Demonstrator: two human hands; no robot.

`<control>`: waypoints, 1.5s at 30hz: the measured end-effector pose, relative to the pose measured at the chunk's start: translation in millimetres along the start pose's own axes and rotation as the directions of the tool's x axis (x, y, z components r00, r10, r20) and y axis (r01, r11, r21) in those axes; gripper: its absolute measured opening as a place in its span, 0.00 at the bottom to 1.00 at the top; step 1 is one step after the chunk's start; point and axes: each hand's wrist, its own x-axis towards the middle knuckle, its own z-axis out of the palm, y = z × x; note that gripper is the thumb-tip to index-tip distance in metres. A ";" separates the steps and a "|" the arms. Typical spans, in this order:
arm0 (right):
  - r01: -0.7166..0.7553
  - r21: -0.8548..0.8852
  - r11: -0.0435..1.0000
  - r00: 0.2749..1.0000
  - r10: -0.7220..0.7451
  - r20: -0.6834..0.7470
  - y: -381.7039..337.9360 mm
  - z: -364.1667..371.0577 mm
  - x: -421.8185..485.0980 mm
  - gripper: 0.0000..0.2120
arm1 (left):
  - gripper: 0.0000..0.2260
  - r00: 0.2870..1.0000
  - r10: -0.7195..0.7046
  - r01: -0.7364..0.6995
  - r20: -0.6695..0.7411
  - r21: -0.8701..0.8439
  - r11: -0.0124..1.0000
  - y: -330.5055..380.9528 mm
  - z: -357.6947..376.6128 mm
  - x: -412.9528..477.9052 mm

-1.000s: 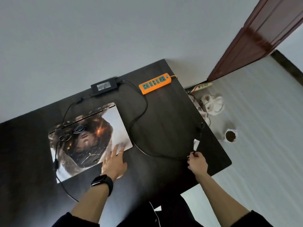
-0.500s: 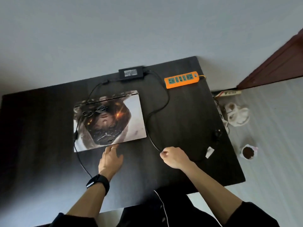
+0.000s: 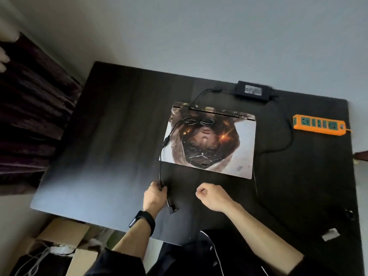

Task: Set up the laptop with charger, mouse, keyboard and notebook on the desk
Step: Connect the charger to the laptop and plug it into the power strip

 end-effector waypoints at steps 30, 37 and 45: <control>-0.085 -0.065 0.994 0.811 0.031 -0.584 -14.1 -110.6 70.5 0.17 | 0.09 0.932 -0.103 0.290 0.347 -0.545 0.787 177.4 -21.9 91.8; -0.055 -0.108 0.993 0.743 -0.032 -0.669 0.8 -173.7 112.0 0.18 | 0.10 0.918 0.045 0.186 0.395 -0.528 0.829 251.6 -20.8 139.9; 0.052 -0.148 0.988 0.719 -0.139 -0.680 3.8 -243.7 196.6 0.17 | 0.14 0.990 0.066 -0.014 0.125 -0.382 0.924 312.7 -27.2 208.0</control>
